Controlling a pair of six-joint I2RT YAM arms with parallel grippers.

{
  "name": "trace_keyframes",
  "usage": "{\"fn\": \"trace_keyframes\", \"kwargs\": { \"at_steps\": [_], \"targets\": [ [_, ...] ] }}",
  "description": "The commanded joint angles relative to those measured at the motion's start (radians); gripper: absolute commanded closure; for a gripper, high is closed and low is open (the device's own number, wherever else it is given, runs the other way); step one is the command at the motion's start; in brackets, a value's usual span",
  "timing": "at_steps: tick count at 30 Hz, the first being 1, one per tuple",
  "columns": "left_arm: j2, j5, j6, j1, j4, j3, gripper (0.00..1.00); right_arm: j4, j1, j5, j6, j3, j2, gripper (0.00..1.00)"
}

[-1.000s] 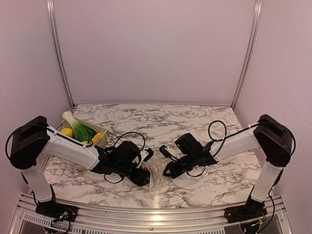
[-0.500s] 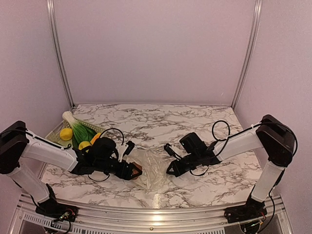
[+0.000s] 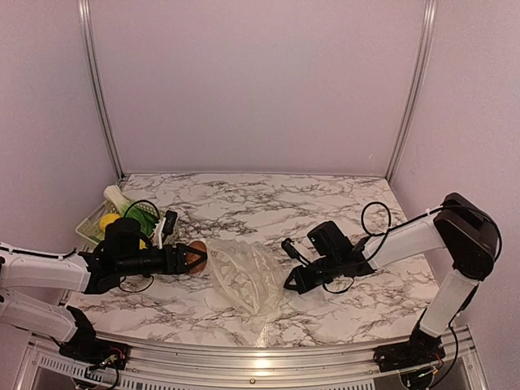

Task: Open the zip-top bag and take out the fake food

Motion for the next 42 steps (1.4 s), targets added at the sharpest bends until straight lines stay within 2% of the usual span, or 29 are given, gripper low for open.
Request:
{"fn": "trace_keyframes", "kwargs": {
  "at_steps": [1,5,10,14,23,26,30,31,38,40,42],
  "targets": [
    [-0.147,-0.032,-0.058,0.127,-0.104,0.003,0.42,-0.057,-0.014,0.045,0.012,-0.030,-0.017,1.00],
    [-0.246,-0.089,-0.053,0.295,-0.315,0.045,0.37,-0.058,-0.015,0.043,0.010,-0.029,-0.024,1.00],
    [-0.291,-0.148,-0.033,0.479,-0.475,0.076,0.34,-0.064,-0.015,0.047,0.003,-0.026,-0.025,1.00],
    [-0.265,-0.149,-0.015,0.606,-0.520,0.092,0.34,-0.062,-0.016,0.047,0.004,-0.026,-0.036,1.00],
    [-0.153,-0.225,0.046,0.745,-0.538,0.141,0.31,-0.076,-0.017,0.059,-0.003,-0.026,-0.048,1.00],
    [-0.104,-0.227,0.068,0.763,-0.538,0.159,0.24,-0.076,-0.016,0.060,-0.003,-0.023,-0.052,1.00],
    [-0.098,-0.220,0.093,0.768,-0.538,0.178,0.04,-0.078,-0.019,0.059,-0.001,-0.019,-0.064,1.00],
    [-0.101,-0.210,0.101,0.768,-0.538,0.183,0.01,-0.076,-0.018,0.058,0.000,-0.018,-0.068,1.00],
    [-0.146,-0.080,0.114,0.742,-0.505,0.177,0.01,-0.056,-0.025,0.036,0.016,-0.022,-0.106,1.00],
    [-0.174,-0.053,0.123,0.716,-0.494,0.165,0.01,-0.056,-0.027,0.035,0.024,-0.027,-0.121,1.00],
    [-0.197,-0.025,0.120,0.636,-0.468,0.148,0.01,-0.056,-0.034,0.034,0.038,-0.031,-0.133,1.00]
  ]
}}
